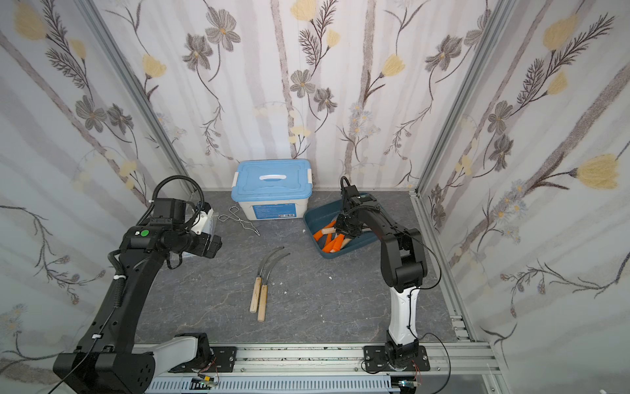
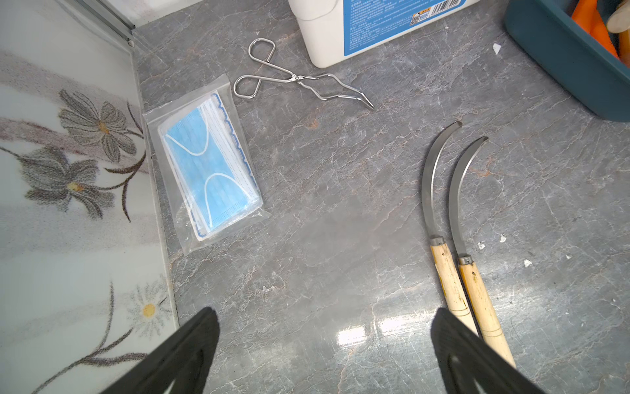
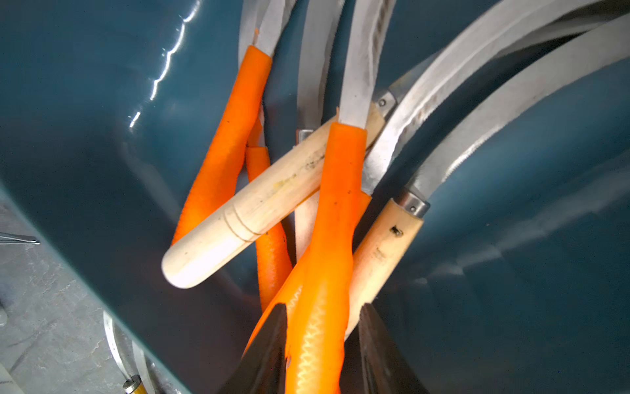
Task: Put small sickles into storage boxes
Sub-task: Place the sickle in the storage box.
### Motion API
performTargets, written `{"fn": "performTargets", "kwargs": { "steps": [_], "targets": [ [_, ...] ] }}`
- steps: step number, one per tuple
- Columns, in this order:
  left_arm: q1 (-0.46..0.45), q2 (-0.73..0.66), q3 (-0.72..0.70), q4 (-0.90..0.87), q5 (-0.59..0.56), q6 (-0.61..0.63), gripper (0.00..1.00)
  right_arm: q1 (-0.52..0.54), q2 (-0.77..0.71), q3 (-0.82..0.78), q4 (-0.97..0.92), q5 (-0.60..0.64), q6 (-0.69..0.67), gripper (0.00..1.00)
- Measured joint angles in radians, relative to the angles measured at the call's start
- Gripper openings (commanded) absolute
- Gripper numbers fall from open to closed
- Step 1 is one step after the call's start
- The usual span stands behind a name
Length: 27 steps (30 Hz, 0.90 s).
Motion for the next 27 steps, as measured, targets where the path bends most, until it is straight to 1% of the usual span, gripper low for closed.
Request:
{"fn": "performTargets", "kwargs": {
  "steps": [8, 17, 21, 27],
  "targets": [
    [-0.002, 0.003, 0.009, -0.012, 0.001, 0.000, 1.00, -0.001, -0.041, 0.032, -0.017, 0.028, 0.000, 0.41],
    [-0.016, 0.045, 0.012, -0.072, 0.001, 0.031, 1.00, 0.033, -0.206, -0.024, -0.010, 0.076, 0.011, 0.41],
    [-0.031, 0.047, -0.002, -0.084, 0.001, 0.035, 1.00, 0.088, -0.280, -0.087, 0.003, 0.106, 0.022, 0.41],
    [-0.063, 0.037, -0.037, -0.089, 0.003, 0.035, 1.00, 0.234, -0.363, -0.201, 0.026, 0.154, 0.061, 0.41]
  ]
}}
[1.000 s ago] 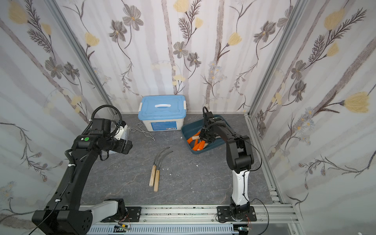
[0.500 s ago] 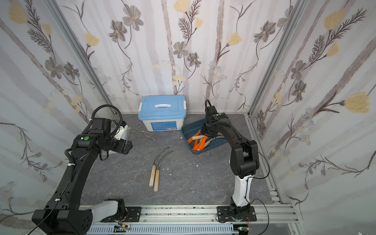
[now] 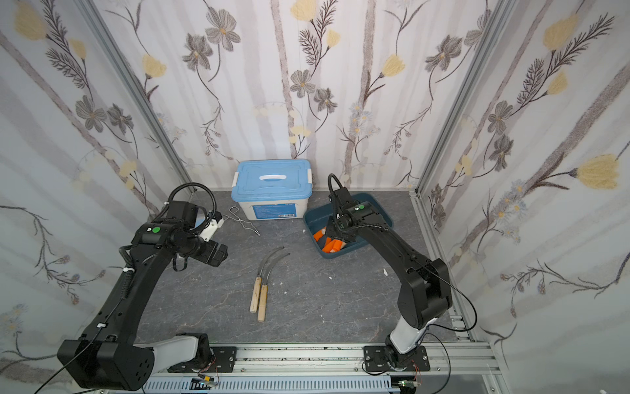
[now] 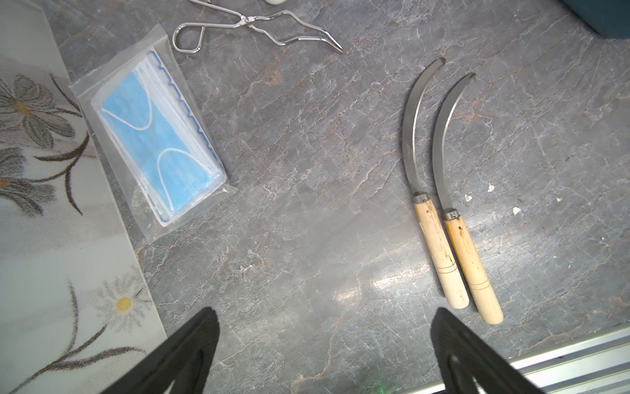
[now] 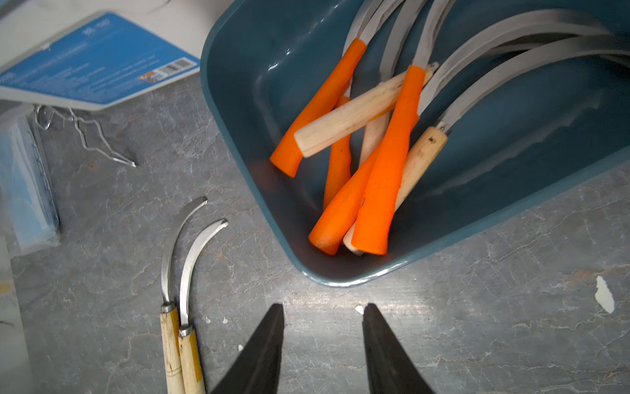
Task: Put small sickles into storage boxes
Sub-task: Place the sickle in the storage box, then pick up the sickle at the center of the board.
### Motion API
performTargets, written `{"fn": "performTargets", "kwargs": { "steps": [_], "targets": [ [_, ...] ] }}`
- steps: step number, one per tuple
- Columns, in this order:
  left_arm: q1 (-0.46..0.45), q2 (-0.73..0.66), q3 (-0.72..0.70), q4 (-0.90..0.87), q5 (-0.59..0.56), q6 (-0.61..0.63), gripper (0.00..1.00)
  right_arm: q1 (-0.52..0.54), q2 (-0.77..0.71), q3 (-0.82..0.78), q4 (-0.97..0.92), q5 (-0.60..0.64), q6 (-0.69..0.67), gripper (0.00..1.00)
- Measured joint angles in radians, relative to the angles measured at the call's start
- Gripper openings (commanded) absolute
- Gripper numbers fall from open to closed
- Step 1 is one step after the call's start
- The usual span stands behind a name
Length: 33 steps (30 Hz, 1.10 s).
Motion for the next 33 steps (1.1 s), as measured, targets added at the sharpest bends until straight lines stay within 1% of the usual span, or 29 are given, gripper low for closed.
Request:
{"fn": "performTargets", "kwargs": {
  "steps": [4, 9, 14, 17, 22, 28, 33],
  "targets": [
    [-0.007, -0.005, -0.014, 0.003, 0.000, -0.002, 1.00, 0.123, -0.011, -0.044, -0.002, 0.031, 0.040, 0.41],
    [-0.004, 0.005, -0.015, 0.018, -0.017, -0.033, 1.00, 0.290, 0.022, -0.038, -0.003, 0.051, 0.097, 0.40],
    [0.023, 0.006, -0.010, 0.040, -0.037, -0.090, 1.00, 0.433, 0.132, 0.054, -0.015, 0.052, 0.130, 0.40],
    [0.071, 0.021, 0.016, 0.054, -0.037, -0.137, 1.00, 0.503, 0.206, 0.131, -0.034, 0.055, 0.131, 0.40],
    [0.152, 0.058, 0.055, 0.063, -0.038, -0.213, 1.00, 0.550, 0.269, 0.206, -0.063, 0.051, 0.119, 0.40],
    [0.272, 0.097, 0.115, 0.061, -0.021, -0.304, 0.99, 0.578, 0.312, 0.220, -0.072, 0.051, 0.084, 0.40],
    [0.288, 0.101, 0.128, 0.062, 0.005, -0.322, 0.93, 0.587, 0.357, 0.242, -0.085, 0.047, 0.058, 0.40]
  ]
}}
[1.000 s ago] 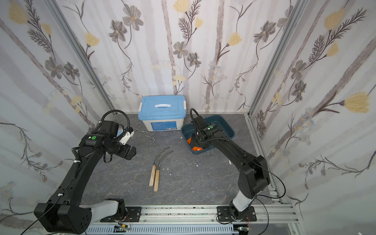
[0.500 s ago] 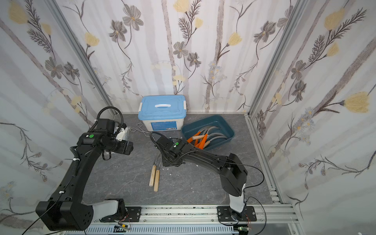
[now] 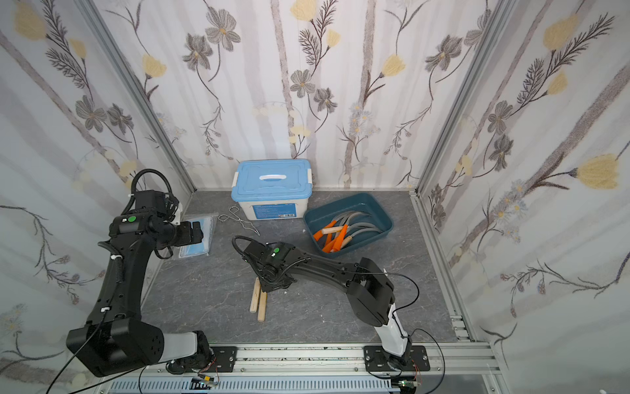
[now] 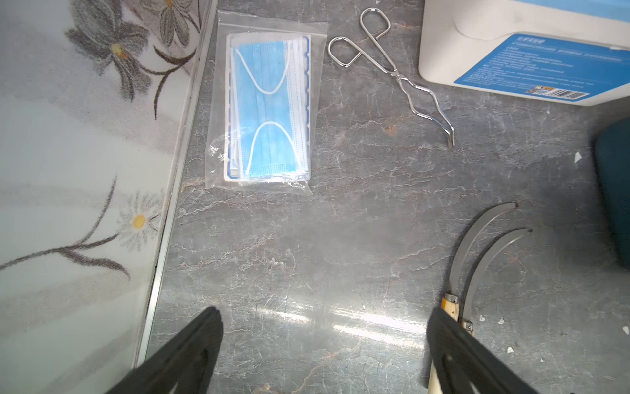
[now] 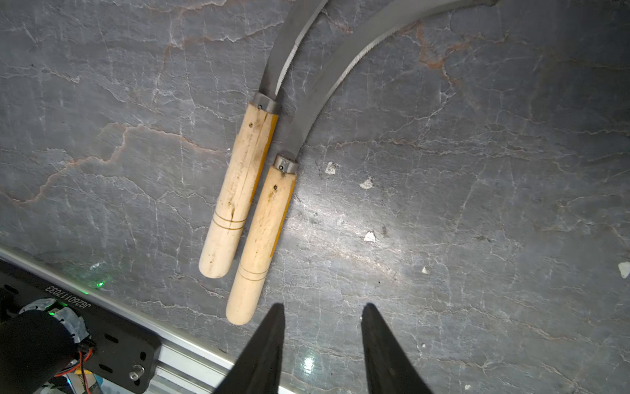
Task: Put small sickles into storage boxes
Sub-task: Pick up the sickle at the center of the board.
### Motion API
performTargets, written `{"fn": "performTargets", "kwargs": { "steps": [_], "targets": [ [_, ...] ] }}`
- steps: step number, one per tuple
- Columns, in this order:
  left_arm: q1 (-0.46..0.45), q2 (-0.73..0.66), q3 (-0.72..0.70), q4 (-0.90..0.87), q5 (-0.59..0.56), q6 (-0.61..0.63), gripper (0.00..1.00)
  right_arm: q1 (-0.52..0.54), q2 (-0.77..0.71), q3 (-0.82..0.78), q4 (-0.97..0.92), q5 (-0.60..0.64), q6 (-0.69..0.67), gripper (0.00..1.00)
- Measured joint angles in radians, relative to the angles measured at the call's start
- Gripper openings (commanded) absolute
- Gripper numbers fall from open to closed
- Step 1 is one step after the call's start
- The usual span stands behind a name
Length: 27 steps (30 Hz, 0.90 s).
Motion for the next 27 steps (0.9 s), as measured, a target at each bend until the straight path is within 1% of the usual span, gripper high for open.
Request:
{"fn": "performTargets", "kwargs": {
  "steps": [3, 6, 7, 8, 9, 10, 11, 14, 16, 19, 27],
  "targets": [
    [0.001, -0.017, -0.021, 0.002, 0.019, -0.005, 0.90, 0.000, 0.016, 0.013, 0.000, 0.000, -0.009, 0.40],
    [0.001, -0.038, -0.051, 0.005, 0.035, -0.007, 0.81, 0.001, 0.025, 0.018, -0.002, -0.023, -0.018, 0.41],
    [0.001, -0.045, -0.063, 0.009, 0.042, -0.007, 0.78, 0.001, 0.030, 0.021, -0.004, -0.025, -0.018, 0.42],
    [0.001, -0.054, -0.075, 0.012, 0.048, -0.007, 0.72, 0.001, 0.035, 0.024, -0.004, -0.026, -0.018, 0.42],
    [0.001, -0.061, -0.084, 0.015, 0.054, -0.006, 0.69, 0.001, 0.040, 0.026, -0.005, -0.026, -0.018, 0.42],
    [0.001, -0.072, -0.095, 0.019, 0.061, -0.002, 0.70, 0.001, 0.044, 0.029, -0.007, -0.027, -0.018, 0.43],
    [0.001, -0.084, -0.105, 0.023, 0.067, 0.007, 0.73, 0.001, 0.048, 0.033, -0.009, -0.031, -0.018, 0.43],
    [0.001, -0.116, -0.125, 0.031, 0.092, 0.022, 0.88, 0.001, 0.064, 0.055, -0.016, -0.047, -0.019, 0.44],
    [0.001, -0.121, -0.137, 0.038, 0.100, 0.031, 0.93, 0.002, 0.081, 0.072, -0.022, -0.057, -0.023, 0.48],
    [0.001, -0.127, -0.157, 0.045, 0.100, 0.043, 1.00, 0.004, 0.106, 0.085, -0.033, -0.076, -0.022, 0.49],
    [0.001, -0.161, -0.206, 0.045, 0.100, 0.073, 1.00, 0.023, 0.144, 0.120, -0.067, -0.082, -0.022, 0.49]
  ]
}}
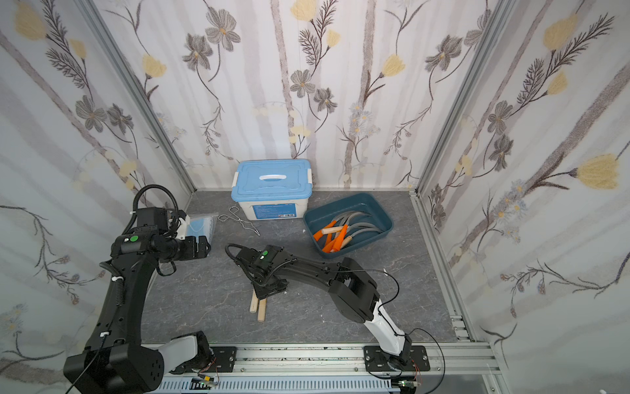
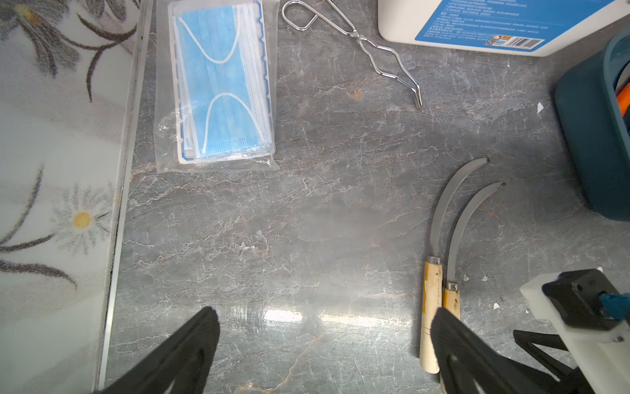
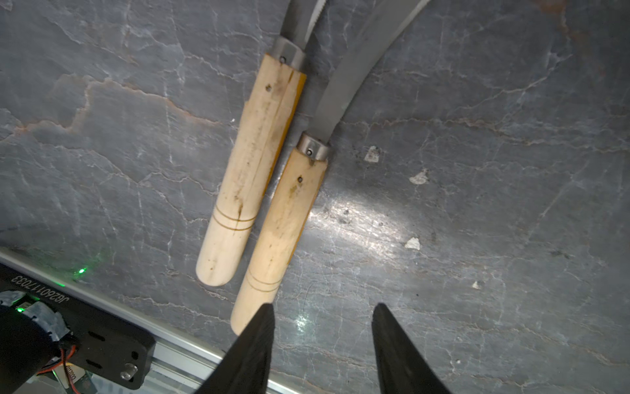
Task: Put small sickles into storage boxes
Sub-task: Pick up the sickle at the center of the board.
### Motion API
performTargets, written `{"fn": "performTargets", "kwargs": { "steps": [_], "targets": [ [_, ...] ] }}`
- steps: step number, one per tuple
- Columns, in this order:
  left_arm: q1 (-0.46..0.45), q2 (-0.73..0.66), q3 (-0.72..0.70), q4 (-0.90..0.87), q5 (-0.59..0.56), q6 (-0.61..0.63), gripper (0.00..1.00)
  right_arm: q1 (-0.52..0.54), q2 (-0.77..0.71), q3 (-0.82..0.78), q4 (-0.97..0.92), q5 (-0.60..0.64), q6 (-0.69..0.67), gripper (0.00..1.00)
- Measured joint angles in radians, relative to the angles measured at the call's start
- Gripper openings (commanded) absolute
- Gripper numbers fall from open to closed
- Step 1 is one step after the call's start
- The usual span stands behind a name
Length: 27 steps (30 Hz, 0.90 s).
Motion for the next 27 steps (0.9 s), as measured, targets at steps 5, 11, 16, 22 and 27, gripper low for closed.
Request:
{"fn": "performTargets", "kwargs": {
  "steps": [5, 11, 16, 22, 27],
  "targets": [
    [0.000, -0.010, -0.006, 0.000, 0.000, 0.018, 1.00, -0.002, 0.050, 0.045, -0.008, -0.016, 0.000, 0.50],
    [0.000, -0.017, 0.015, 0.000, -0.002, 0.055, 1.00, -0.002, 0.105, 0.097, -0.043, -0.037, -0.019, 0.51],
    [0.000, -0.018, 0.027, -0.002, -0.004, 0.079, 1.00, -0.006, 0.112, 0.106, -0.051, -0.042, -0.026, 0.51],
    [0.000, -0.031, 0.019, -0.008, -0.004, 0.079, 1.00, -0.011, 0.131, 0.129, -0.060, -0.050, -0.038, 0.51],
    [0.000, -0.039, 0.016, -0.008, -0.004, 0.079, 1.00, -0.014, 0.148, 0.163, -0.066, -0.058, -0.053, 0.51]
  ]
}}
